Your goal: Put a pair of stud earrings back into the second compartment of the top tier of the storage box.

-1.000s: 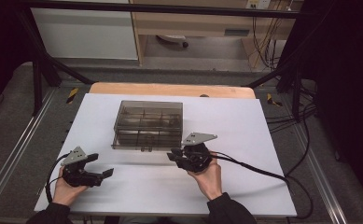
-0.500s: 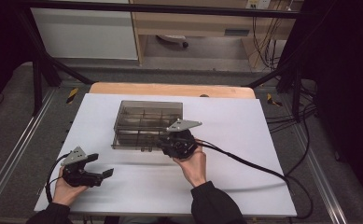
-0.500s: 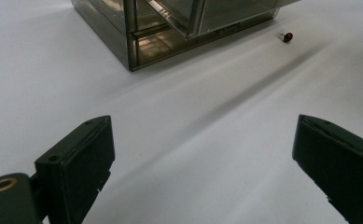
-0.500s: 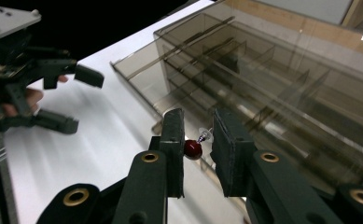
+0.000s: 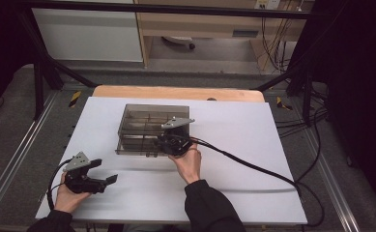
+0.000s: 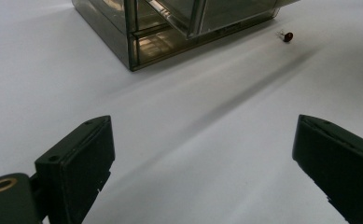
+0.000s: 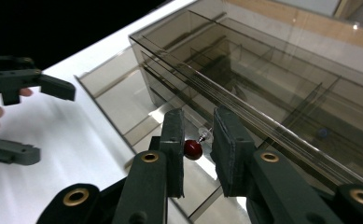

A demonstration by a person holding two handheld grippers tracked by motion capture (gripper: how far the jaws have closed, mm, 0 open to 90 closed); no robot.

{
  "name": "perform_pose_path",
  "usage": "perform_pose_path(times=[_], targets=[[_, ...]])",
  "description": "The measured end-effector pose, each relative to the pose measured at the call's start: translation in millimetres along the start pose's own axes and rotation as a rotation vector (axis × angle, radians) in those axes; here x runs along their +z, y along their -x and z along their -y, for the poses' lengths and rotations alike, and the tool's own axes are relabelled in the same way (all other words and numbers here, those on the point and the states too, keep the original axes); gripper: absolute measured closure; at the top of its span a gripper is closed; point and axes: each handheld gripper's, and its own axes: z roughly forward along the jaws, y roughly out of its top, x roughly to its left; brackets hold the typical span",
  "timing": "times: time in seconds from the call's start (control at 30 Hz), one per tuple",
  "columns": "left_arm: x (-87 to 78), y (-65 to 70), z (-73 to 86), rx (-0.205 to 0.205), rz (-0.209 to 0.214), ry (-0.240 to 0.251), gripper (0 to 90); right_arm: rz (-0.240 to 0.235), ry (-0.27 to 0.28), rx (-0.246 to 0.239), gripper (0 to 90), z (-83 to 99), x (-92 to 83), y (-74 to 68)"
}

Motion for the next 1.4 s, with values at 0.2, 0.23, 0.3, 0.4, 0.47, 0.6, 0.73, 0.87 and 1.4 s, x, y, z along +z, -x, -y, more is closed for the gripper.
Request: perform_pose_path(times=[0.2, 0.23, 0.3, 0.4, 0.47, 0.6, 0.73, 0.87, 1.4], targets=[[0.5, 0.3, 0.2, 0.000, 0.000, -0.002, 5.5, 0.016, -0.019, -0.004, 73.8, 3.5, 7.5, 1.8], [0.6, 0.4, 0.2, 0.000, 0.000, -0.002, 5.5, 0.019, -0.021, -0.005, 73.6, 3.9, 8.1, 1.9], [0.5, 0.4, 0.1, 0.001, 0.001, -0.002, 5.5, 0.016, -0.018, -0.002, 73.0, 4.0, 8.8, 2.0], [0.5, 0.4, 0.2, 0.000, 0.001, -0.002, 5.4, 0.017, -0.005, -0.002, 69.0, 3.1, 7.3, 1.7], [0.6, 0.4, 0.2, 0.000, 0.002, -0.003, 5.4, 0.017, 0.002, -0.006, 65.8, 2.0, 4.7, 1.4], [0.2, 0.6, 0.1, 0.002, 0.002, -0.001, 5.4, 0.014, 0.018, -0.012, 56.5, -0.3, -3.1, -0.4], [0.3, 0.3, 0.3, 0.000, 0.002, -0.003, 5.4, 0.017, 0.049, -0.029, 38.8, 1.0, -16.5, -3.2], [0.8, 0.8, 0.2, 0.003, 0.001, -0.004, 5.4, 0.025, 0.076, -0.016, 21.3, 6.4, -32.3, 0.4], [1.2, 0.8, 0.4, 0.002, 0.000, -0.006, 5.5, 0.050, 0.059, 0.043, 1.9, 58.9, -68.2, 24.2]])
